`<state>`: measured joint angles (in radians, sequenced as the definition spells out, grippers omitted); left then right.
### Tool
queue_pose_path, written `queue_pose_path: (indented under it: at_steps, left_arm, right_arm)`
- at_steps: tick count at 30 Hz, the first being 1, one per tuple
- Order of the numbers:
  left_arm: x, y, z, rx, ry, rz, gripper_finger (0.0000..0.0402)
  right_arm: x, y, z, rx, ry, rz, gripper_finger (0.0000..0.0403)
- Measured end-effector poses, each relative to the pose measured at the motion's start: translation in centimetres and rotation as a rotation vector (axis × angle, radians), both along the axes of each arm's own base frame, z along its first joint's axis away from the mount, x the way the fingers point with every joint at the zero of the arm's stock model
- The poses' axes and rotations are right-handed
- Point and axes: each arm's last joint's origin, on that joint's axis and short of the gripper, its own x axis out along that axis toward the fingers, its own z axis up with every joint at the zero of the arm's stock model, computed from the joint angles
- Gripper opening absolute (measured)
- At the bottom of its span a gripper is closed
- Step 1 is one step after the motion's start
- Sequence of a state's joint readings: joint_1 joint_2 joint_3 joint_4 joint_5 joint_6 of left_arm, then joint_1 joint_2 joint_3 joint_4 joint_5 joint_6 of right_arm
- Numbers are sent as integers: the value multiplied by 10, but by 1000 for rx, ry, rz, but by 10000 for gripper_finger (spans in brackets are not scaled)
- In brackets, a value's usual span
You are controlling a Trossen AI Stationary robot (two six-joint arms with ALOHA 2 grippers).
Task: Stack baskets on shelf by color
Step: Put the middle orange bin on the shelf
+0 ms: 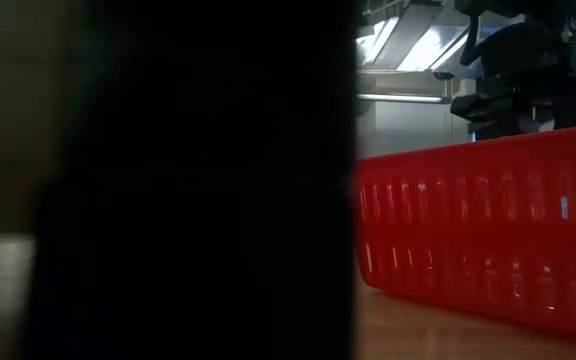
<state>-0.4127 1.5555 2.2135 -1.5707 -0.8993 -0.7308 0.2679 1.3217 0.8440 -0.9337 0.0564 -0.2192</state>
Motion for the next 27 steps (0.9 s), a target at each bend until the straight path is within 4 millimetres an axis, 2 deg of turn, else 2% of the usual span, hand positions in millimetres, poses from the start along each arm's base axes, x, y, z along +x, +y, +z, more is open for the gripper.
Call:
queue_pose_path:
  at_steps: [12, 23, 27]
  left_arm:
    - [0, 0, 0, 0, 0, 0, 68]
    - [0, 0, 0, 0, 0, 0, 68]
    - [0, 0, 0, 0, 0, 0, 68]
  right_arm:
    - [9, -8, -14, 2, 70, 11, 110]
    - [27, -11, -35, 0, 81, -25, 110]
    - [32, -10, -40, 2, 66, -25, 86]
